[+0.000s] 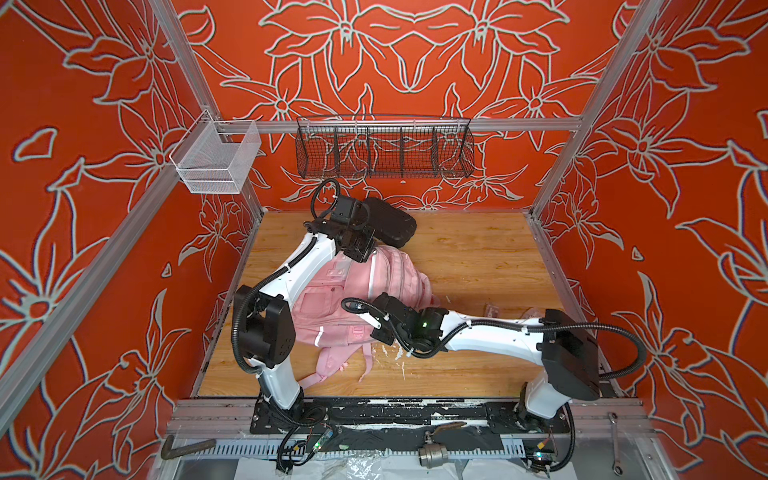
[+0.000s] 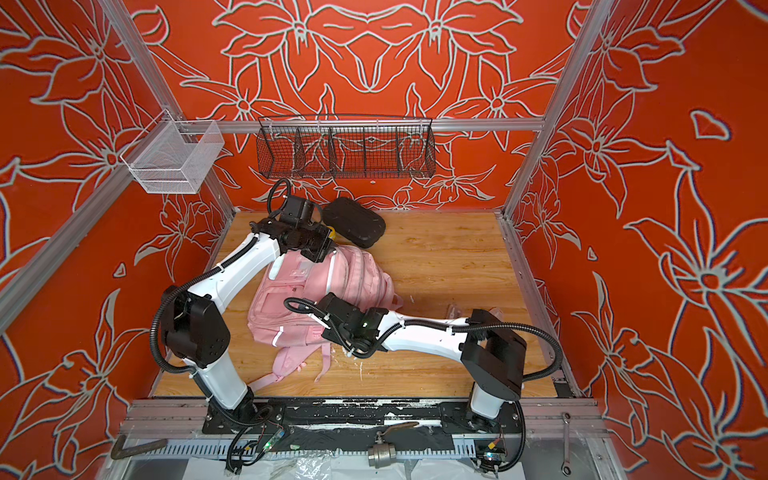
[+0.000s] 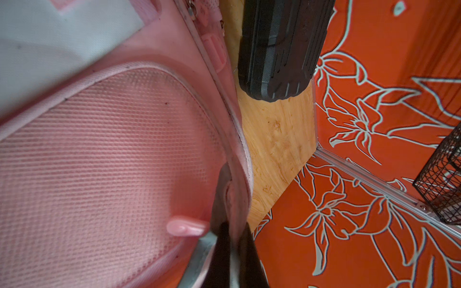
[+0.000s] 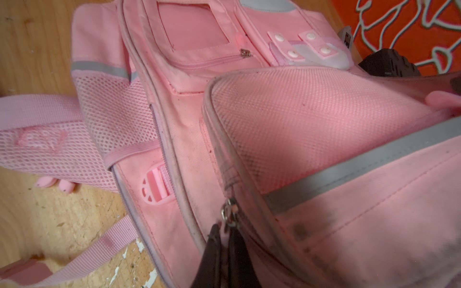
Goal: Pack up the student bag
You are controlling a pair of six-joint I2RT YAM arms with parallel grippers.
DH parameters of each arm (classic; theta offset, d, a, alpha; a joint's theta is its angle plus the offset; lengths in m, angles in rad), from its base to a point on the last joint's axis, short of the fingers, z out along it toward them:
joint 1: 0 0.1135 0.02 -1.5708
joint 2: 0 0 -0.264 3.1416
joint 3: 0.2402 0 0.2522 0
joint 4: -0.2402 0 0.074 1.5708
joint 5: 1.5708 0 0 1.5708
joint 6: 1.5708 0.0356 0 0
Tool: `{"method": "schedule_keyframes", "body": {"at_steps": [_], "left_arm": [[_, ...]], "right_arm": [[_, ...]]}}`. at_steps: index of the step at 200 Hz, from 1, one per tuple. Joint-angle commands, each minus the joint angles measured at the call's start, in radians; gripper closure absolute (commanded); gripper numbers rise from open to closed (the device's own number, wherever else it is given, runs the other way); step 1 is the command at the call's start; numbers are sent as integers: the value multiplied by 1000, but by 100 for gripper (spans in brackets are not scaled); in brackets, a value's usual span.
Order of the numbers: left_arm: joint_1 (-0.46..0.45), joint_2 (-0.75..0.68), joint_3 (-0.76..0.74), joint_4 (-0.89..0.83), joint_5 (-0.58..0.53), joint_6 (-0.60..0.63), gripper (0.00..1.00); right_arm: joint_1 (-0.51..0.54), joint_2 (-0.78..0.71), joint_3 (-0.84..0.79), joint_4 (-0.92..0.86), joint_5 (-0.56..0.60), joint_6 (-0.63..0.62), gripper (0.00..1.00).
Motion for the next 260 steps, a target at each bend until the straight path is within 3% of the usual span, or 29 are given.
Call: {"method": "schedule_keyframes", "body": {"at_steps": [1,60,121,141,166,186,207,240,260], "left_arm": [[-3,-29,28,223,-13,-49,100],[-3,-54,27,225,-35,-58,100],[-3,-50,12,263,-13,-82,100],[-1,-54,4,251,51,-19,100],[13,-57,-2,142,198,139,100],[14,-73,-4,14,222,279,100],[18,-84,1,-109,205,403,100],[38,-94,-63,-78,291,443,100],[32,-54,-34,-131,315,499,100]], "right_arm": [[10,-90,-104,165,-197,0,100],[-26,-76,-88,149,-267,13,100],[-23,8,33,17,-203,40,100],[-27,-15,21,11,-155,44,100],[-50,-80,-20,17,-166,39,73],[-82,-140,-44,7,-221,49,57],[-136,-221,-84,3,-303,64,55],[-236,-346,-177,40,-395,91,50],[-297,-408,-197,9,-382,116,46]]}}
